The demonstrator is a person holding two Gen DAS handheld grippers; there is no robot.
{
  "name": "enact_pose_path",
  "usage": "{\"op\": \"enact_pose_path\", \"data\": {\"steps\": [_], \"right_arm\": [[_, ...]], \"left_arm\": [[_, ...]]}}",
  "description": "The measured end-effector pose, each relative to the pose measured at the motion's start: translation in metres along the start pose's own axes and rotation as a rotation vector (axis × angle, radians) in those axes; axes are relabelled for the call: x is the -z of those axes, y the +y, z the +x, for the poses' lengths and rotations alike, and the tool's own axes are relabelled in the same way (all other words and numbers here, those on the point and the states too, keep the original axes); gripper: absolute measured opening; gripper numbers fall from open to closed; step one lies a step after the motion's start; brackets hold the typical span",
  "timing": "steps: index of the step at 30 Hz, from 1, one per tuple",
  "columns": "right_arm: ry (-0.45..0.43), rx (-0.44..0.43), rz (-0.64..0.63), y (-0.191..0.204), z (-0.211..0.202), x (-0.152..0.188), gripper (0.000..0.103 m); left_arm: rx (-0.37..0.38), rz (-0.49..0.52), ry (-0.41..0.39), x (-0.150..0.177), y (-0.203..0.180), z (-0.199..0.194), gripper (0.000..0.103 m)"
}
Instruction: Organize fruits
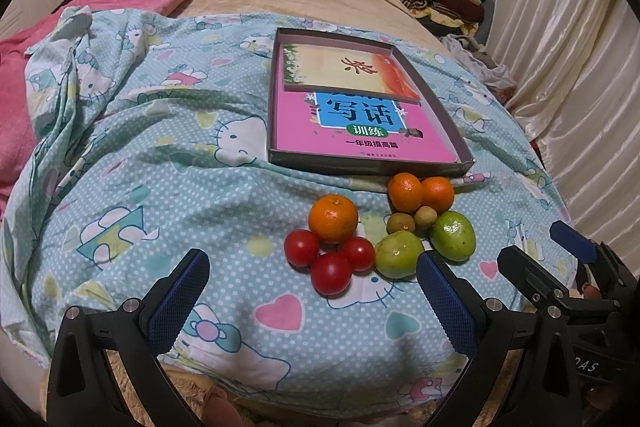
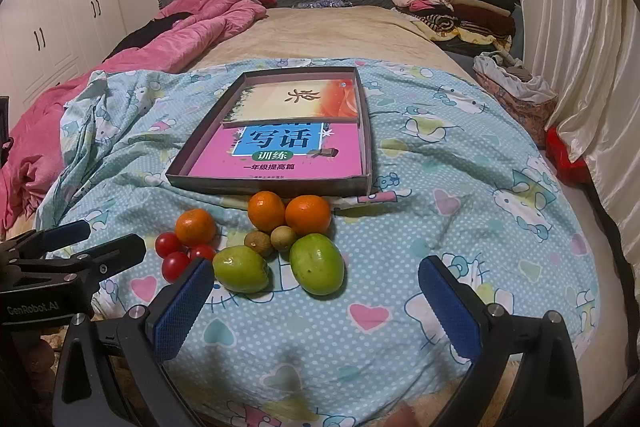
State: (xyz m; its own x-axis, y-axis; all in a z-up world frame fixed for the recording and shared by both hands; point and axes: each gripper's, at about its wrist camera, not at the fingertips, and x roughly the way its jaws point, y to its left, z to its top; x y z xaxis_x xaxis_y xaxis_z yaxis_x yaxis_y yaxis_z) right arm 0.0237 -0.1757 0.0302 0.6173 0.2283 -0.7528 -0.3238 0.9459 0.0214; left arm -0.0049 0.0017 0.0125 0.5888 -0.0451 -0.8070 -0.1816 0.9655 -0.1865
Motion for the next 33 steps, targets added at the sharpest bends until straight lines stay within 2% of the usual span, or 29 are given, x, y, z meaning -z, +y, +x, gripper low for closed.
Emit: {"op": "enact_pose_path", "data": {"steps": [12, 20, 26, 33], "right_arm": [[0.010, -0.005, -0.004, 0.001, 0.002, 0.001, 0.103], [0.044, -0.006, 0.003, 0.000, 0.010, 0.000, 0.103], [0.077, 0.002, 0.019, -0.004, 0.020, -0.002, 0.103], [0.114, 0.015, 0.017, -0.006, 0.036, -0.005, 0.103]], "left_arm": [[0.002, -0.002, 0.007, 0.001, 0.000, 0.000, 0.103], [0.007, 0.007, 0.038, 0.003, 0.004, 0.007, 0.103], [-0.019, 0.021, 0.077, 0.004, 0.011, 0.020, 0.103], [0.023, 0.059, 0.088, -0.007, 0.006, 0.035, 0.102]]}}
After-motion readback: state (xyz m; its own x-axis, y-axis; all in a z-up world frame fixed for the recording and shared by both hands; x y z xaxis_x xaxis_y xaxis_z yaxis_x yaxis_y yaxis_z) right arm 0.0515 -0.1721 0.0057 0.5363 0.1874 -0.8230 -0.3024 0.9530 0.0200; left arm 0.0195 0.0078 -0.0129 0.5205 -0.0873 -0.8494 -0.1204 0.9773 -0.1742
